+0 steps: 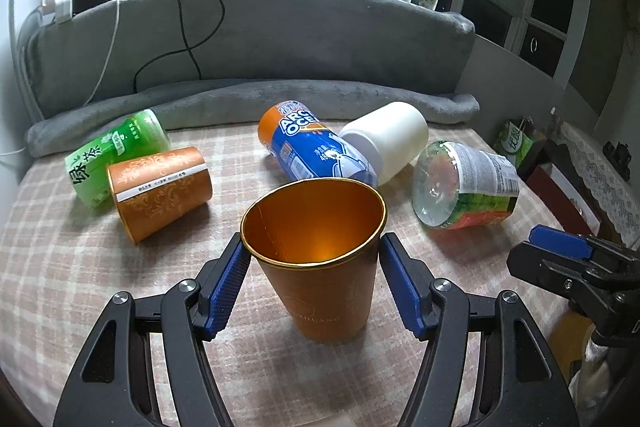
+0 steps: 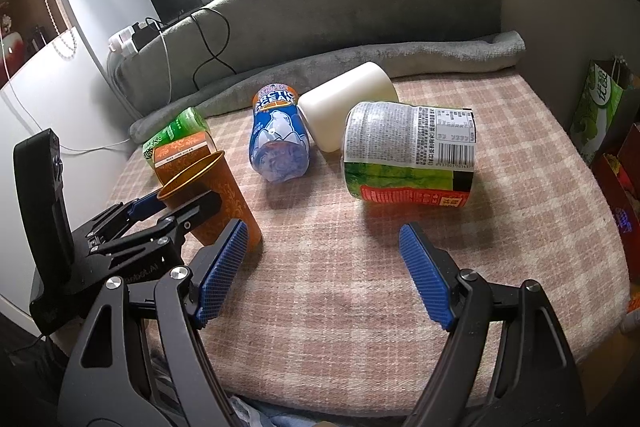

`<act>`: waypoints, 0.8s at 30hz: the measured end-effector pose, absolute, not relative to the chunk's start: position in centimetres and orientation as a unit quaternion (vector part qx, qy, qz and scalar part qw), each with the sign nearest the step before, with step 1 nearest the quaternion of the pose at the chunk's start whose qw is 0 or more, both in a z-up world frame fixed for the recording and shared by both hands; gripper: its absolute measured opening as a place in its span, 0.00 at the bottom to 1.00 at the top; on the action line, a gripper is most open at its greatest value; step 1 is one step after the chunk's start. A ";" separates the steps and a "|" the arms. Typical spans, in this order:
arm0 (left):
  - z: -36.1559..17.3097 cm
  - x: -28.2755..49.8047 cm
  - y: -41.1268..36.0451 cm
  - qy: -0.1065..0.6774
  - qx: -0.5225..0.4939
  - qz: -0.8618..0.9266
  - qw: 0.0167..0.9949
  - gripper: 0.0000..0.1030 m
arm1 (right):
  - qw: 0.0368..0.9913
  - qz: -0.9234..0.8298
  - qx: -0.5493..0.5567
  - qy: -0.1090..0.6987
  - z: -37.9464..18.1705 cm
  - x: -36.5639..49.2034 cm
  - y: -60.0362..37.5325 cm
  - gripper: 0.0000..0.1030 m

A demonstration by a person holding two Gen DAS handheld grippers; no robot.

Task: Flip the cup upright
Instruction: 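Grasp the upright orange cup with the left gripper and lift it, then lower the cup onto the table and open the left gripper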

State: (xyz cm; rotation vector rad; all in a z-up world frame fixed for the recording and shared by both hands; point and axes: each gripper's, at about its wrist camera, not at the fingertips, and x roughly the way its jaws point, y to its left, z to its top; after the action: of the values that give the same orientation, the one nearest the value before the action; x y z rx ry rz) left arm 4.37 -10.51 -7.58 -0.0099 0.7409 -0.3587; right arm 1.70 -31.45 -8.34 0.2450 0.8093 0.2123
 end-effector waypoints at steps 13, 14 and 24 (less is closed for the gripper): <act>-7.5 3.2 -10.6 0.376 -0.016 -0.204 0.904 0.64 | 0.907 0.102 0.120 0.391 -8.1 1.5 -31.3 0.79; -7.4 3.2 -10.6 0.377 -0.017 -0.206 0.903 0.64 | 0.907 0.102 0.120 0.391 -8.1 1.5 -31.3 0.79; -7.2 2.7 -9.9 0.392 -0.036 -0.233 0.889 0.71 | 0.908 0.102 0.119 0.388 -8.0 1.3 -31.0 0.79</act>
State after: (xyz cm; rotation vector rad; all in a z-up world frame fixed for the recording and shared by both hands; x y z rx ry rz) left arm 2.74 -9.94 -7.20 -0.0743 0.8149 -0.4830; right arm 1.26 -30.99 -8.00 0.2448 0.8004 0.2107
